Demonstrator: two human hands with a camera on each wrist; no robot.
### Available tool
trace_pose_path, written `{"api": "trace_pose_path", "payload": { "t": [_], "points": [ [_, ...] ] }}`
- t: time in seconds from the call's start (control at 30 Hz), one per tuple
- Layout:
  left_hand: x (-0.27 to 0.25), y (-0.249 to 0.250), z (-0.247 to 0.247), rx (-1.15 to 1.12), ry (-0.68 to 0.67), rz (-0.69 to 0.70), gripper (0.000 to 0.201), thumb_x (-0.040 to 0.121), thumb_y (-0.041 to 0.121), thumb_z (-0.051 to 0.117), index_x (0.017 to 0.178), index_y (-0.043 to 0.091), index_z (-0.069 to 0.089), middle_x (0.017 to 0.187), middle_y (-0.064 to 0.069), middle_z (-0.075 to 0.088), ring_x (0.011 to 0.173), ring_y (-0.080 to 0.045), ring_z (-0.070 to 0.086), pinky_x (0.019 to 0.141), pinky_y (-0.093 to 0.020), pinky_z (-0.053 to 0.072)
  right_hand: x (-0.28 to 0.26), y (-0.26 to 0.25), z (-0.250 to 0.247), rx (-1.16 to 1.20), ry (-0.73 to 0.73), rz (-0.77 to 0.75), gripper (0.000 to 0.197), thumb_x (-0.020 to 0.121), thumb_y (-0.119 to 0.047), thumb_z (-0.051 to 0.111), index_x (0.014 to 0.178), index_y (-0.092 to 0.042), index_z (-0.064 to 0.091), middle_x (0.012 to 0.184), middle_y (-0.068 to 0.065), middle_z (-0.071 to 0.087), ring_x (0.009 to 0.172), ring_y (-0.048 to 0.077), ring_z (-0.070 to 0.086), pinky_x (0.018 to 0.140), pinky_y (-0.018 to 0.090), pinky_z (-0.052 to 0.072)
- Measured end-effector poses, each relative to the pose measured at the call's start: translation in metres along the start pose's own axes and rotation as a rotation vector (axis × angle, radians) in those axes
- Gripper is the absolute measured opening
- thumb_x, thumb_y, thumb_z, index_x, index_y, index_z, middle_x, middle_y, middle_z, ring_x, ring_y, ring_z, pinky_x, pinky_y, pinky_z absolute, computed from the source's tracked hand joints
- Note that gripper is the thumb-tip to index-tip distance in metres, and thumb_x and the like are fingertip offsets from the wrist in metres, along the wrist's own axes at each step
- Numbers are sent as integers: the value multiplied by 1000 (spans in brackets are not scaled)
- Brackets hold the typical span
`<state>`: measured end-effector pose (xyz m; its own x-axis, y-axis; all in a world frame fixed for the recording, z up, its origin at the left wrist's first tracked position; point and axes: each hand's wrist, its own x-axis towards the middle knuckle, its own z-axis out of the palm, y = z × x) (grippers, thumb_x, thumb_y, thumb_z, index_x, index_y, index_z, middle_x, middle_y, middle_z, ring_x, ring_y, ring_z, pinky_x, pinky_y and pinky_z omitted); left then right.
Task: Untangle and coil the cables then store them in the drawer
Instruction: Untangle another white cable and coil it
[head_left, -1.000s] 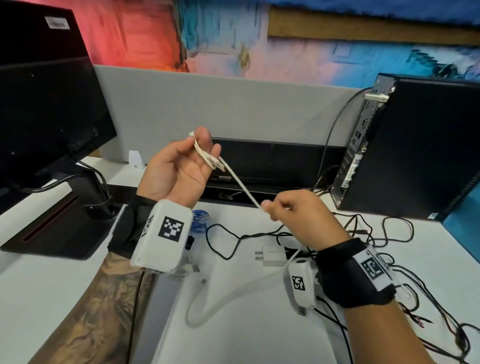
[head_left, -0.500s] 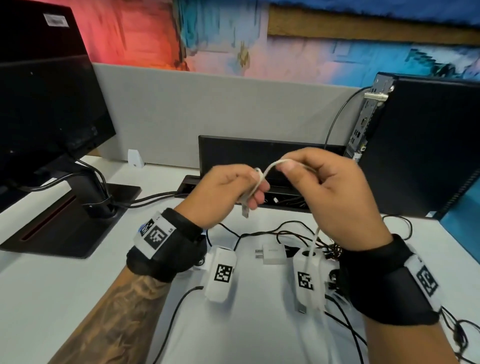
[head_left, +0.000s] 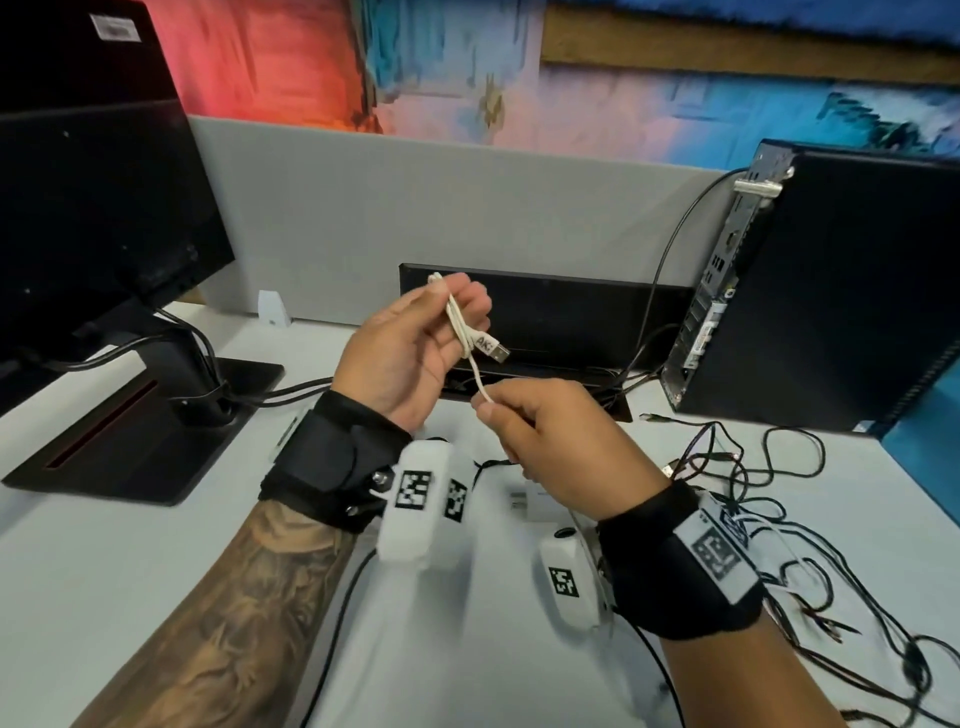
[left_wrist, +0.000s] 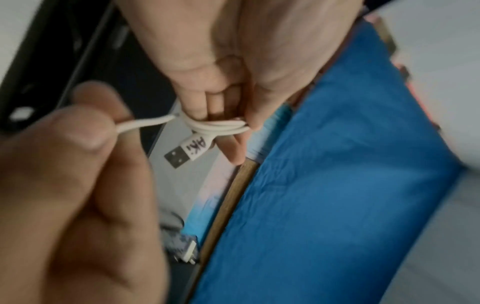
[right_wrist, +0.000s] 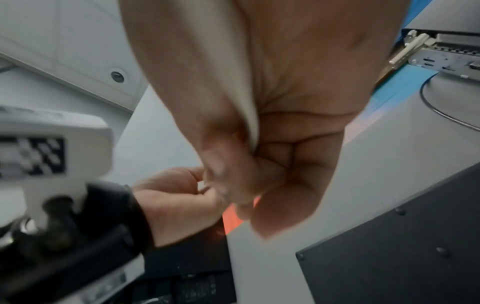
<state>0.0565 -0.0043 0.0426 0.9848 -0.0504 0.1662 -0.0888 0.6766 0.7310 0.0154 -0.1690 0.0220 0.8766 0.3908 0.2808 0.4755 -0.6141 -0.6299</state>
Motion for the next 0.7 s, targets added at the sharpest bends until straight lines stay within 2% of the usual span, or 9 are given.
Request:
{"api": "trace_pose_path", "payload": {
  "t": [0.1, 0.2, 0.27, 0.33, 0.4, 0.47, 0.57, 0.63, 0.7],
  "points": [
    [-2, -5, -2, 318, 80, 181, 19, 101, 9, 52, 109, 2, 67, 98, -13, 75, 92, -23, 74, 84, -31, 58, -4, -10, -7, 4, -25, 9, 35, 104, -35, 54, 76, -15, 60, 60, 0, 54, 50, 10, 49, 62, 47, 55],
    [-4, -12, -8, 730, 70, 340, 17, 100, 10, 56, 106, 9, 72, 97, -8, 76, 88, -19, 74, 87, -36, 59, -7, -17, -20, 34, 15, 5, 22, 102, -34, 56, 88, -24, 71, 62, -17, 57, 54, 2, 53, 56, 32, 51],
    [-5, -16, -11, 965, -22, 339, 17, 99, 13, 58, 101, 13, 75, 90, -4, 76, 83, -14, 73, 84, -38, 59, -10, -18, -30, 59, 76, 3, 18, 101, -31, 58, 89, -26, 71, 66, -26, 59, 60, -3, 56, 57, 16, 42],
    [-8, -18, -10, 1080, -176, 227, 21, 100, 15, 56, 94, 11, 75, 83, -4, 74, 73, -14, 69, 76, -44, 60, -11, -14, -39, 67, 163, -15, 18, 99, -24, 62, 84, -27, 71, 66, -27, 59, 64, -5, 56, 59, 8, 38],
    [-12, -20, -5, 1046, -311, 69, 31, 104, 17, 48, 93, 1, 72, 76, -9, 68, 65, -16, 61, 66, -45, 55, -11, -6, -45, 12, 257, -51, 17, 98, -20, 64, 84, -26, 73, 70, -21, 62, 70, -3, 58, 63, 7, 38],
    [-15, -19, 2, 930, -404, -61, 37, 103, 19, 41, 89, -1, 68, 71, -10, 60, 62, -18, 53, 67, -37, 52, -9, 5, -47, -33, 353, -69, 14, 98, -22, 64, 90, -26, 75, 80, -14, 64, 77, 0, 59, 69, 8, 40],
    [-15, -10, 7, 518, -496, -244, 29, 93, 19, 39, 84, 5, 62, 68, -4, 47, 60, -16, 39, 71, -31, 50, -2, 20, -41, 43, 452, -51, 16, 101, -29, 61, 102, -24, 76, 96, -10, 70, 92, 7, 65, 83, 27, 53],
    [-14, -4, 7, 206, -502, -315, 27, 95, 18, 38, 87, 6, 60, 71, -2, 42, 61, -13, 36, 73, -30, 50, 2, 24, -31, 87, 441, -50, 22, 104, -32, 56, 111, -24, 76, 103, -10, 73, 99, 8, 67, 88, 37, 55],
    [-10, 3, 7, -58, -440, -313, 26, 99, 18, 37, 92, 6, 59, 75, 0, 44, 63, -10, 40, 77, -31, 52, 3, 23, -18, 106, 350, -40, 25, 105, -33, 52, 114, -27, 75, 98, -10, 75, 93, 9, 68, 86, 40, 56]
  ]
}}
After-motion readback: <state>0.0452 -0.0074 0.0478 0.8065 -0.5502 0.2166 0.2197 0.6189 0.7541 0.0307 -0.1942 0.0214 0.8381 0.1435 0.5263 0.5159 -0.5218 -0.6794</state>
